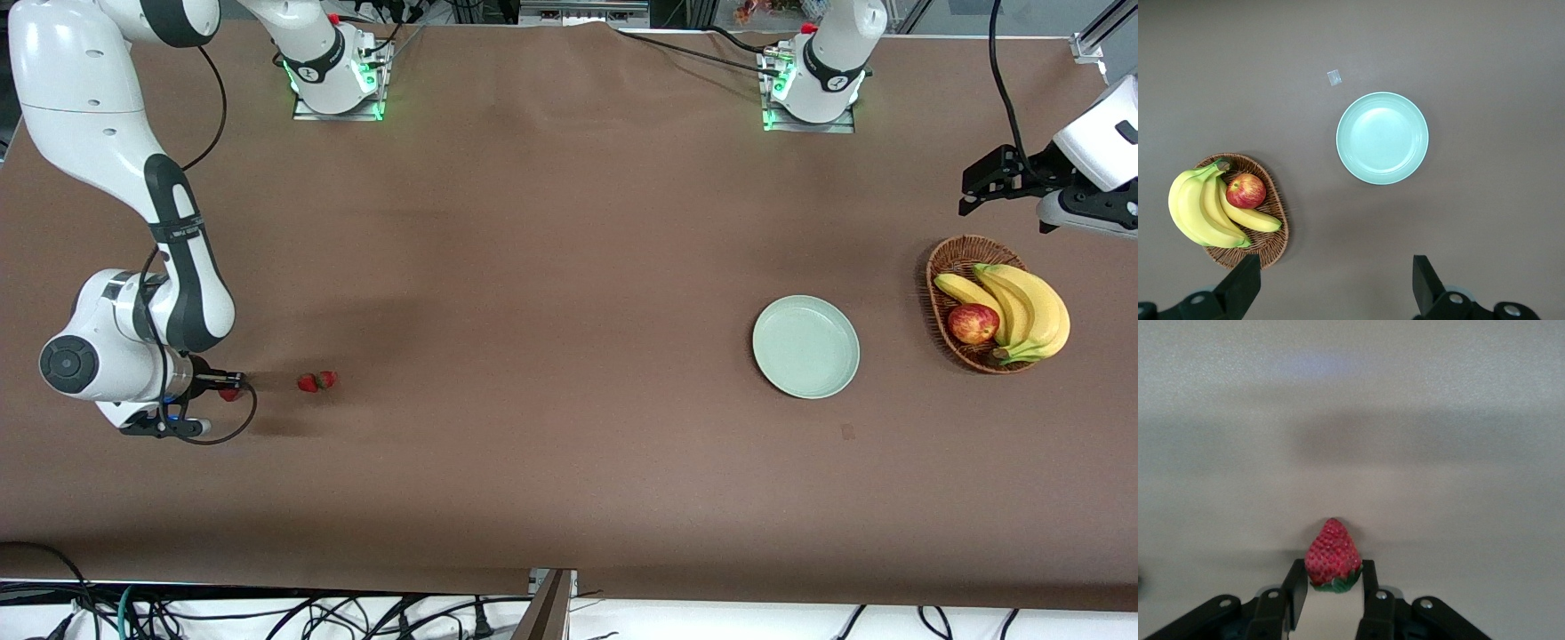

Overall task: Collect all strawberries into plate
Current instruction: 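Reach the right gripper down and grasp one red strawberry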

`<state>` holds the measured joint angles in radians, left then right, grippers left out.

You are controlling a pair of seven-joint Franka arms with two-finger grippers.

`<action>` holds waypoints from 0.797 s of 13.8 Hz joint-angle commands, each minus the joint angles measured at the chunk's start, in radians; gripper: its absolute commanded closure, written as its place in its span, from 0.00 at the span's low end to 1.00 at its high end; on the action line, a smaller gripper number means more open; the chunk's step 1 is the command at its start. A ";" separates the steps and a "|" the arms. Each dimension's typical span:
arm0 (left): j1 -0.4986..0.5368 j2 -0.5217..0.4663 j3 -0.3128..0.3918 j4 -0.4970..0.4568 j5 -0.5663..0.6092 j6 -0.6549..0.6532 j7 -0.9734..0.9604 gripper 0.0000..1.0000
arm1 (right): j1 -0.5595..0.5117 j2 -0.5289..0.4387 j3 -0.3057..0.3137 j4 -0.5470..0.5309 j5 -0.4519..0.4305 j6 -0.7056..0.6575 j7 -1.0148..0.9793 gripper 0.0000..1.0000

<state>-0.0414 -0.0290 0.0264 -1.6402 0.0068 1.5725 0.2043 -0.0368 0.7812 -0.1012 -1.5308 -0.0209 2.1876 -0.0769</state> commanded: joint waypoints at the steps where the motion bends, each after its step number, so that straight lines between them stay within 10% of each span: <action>1: -0.006 0.012 0.010 0.026 -0.014 -0.019 0.010 0.00 | -0.014 0.006 0.012 -0.006 0.016 0.015 -0.007 0.62; 11: -0.005 0.012 0.010 0.025 -0.014 -0.019 0.012 0.00 | -0.008 -0.011 0.017 0.049 0.016 -0.002 -0.012 0.82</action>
<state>-0.0413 -0.0290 0.0281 -1.6402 0.0068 1.5715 0.2043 -0.0368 0.7813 -0.0999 -1.5120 -0.0176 2.1964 -0.0772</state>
